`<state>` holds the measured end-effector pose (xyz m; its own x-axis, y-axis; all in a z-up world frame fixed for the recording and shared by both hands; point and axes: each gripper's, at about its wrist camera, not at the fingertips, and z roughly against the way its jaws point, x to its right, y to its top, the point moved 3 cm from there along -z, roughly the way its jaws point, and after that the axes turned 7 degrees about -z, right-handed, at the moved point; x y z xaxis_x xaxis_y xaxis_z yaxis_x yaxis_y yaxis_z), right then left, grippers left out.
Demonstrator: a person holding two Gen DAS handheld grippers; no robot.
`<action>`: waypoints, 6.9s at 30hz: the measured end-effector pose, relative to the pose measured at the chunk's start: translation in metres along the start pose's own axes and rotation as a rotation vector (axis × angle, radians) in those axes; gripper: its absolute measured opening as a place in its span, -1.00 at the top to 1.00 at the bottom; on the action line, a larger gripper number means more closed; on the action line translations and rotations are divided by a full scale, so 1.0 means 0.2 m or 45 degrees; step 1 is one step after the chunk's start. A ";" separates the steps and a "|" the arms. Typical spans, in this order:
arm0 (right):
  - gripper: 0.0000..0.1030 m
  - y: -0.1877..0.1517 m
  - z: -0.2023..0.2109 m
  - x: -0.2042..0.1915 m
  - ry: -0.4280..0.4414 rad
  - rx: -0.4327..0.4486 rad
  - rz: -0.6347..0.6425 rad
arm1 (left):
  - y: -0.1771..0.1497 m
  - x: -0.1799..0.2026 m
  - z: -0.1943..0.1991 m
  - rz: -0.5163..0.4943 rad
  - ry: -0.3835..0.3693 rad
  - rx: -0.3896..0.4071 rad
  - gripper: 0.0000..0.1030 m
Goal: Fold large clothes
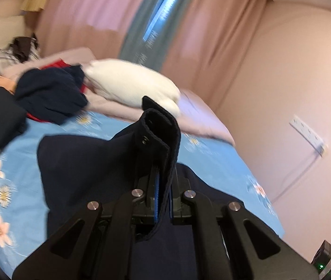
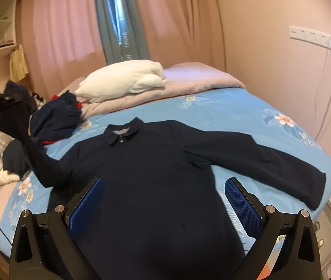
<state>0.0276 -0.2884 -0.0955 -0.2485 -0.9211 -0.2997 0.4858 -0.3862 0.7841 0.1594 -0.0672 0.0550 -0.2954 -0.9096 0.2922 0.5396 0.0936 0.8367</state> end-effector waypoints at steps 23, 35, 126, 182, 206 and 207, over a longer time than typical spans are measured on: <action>-1.00 -0.06 -0.06 0.24 -0.099 -0.058 -0.127 | -0.46 0.30 -0.41 -0.057 -0.150 -0.321 -0.35; -1.00 -0.08 -0.11 0.19 -0.072 -0.097 -0.103 | -0.33 -0.20 0.02 0.104 0.127 -0.115 -0.58; 0.81 0.26 -1.10 0.10 -0.120 -0.316 -0.061 | -0.78 -1.14 -0.70 0.284 0.557 -0.511 0.36; 0.97 0.05 -1.04 0.06 -0.002 -0.357 -0.108 | -0.86 -1.21 -0.64 0.361 0.553 -0.513 0.21; 0.99 -0.10 -1.15 0.17 -0.103 -0.455 -0.118 | -0.85 -1.18 -0.64 0.370 0.555 -0.570 0.01; 0.99 -0.10 -1.15 0.17 -0.105 -0.454 -0.119 | -0.85 -1.17 -0.63 0.365 0.558 -0.579 -0.03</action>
<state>0.2019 -0.3232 -0.2453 -0.3649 -0.8797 -0.3049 0.7157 -0.4744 0.5126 0.2369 0.0788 -0.2143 0.2021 -0.9629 0.1789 0.8538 0.2627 0.4495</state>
